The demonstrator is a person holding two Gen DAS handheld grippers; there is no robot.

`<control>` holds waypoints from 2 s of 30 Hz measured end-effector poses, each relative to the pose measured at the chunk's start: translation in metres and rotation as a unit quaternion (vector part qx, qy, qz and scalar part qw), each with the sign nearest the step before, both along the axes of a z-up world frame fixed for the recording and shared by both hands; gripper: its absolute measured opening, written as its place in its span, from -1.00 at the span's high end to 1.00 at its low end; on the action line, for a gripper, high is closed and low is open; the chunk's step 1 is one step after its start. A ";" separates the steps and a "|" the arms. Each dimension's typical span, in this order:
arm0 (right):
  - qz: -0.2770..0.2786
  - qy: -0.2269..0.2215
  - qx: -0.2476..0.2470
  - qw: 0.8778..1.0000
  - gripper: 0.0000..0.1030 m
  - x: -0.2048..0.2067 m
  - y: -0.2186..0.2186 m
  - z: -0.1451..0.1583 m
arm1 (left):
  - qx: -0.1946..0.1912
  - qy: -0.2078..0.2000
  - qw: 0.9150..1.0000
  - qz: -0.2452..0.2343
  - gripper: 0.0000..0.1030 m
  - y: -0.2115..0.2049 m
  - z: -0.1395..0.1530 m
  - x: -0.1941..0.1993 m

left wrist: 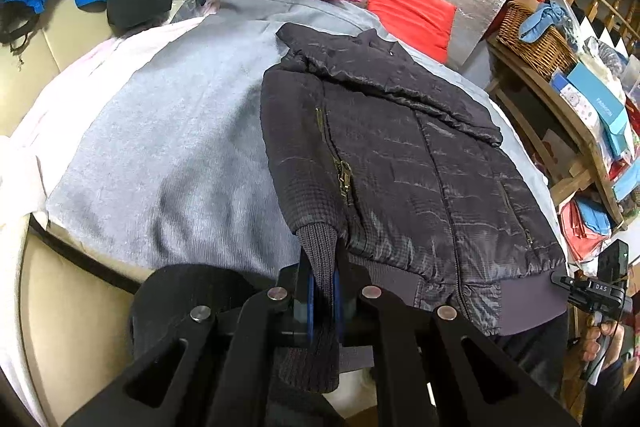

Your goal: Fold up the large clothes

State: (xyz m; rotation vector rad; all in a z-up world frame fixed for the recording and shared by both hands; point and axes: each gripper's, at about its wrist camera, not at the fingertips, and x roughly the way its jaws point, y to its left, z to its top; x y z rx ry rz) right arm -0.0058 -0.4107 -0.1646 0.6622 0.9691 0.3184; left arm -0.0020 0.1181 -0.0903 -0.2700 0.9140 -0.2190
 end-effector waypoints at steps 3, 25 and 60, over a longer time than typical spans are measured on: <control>0.003 0.003 -0.003 1.000 0.74 0.000 -0.003 0.002 | -0.001 0.000 1.000 -0.006 0.85 0.004 0.002 -0.001; 0.018 -0.047 0.058 0.997 0.76 0.022 -0.027 0.032 | -0.084 -0.030 0.996 -0.021 0.85 0.031 0.037 0.015; -0.011 -0.153 0.126 0.980 0.83 0.082 -0.040 0.101 | -0.132 -0.091 0.987 0.008 0.85 0.028 0.082 0.082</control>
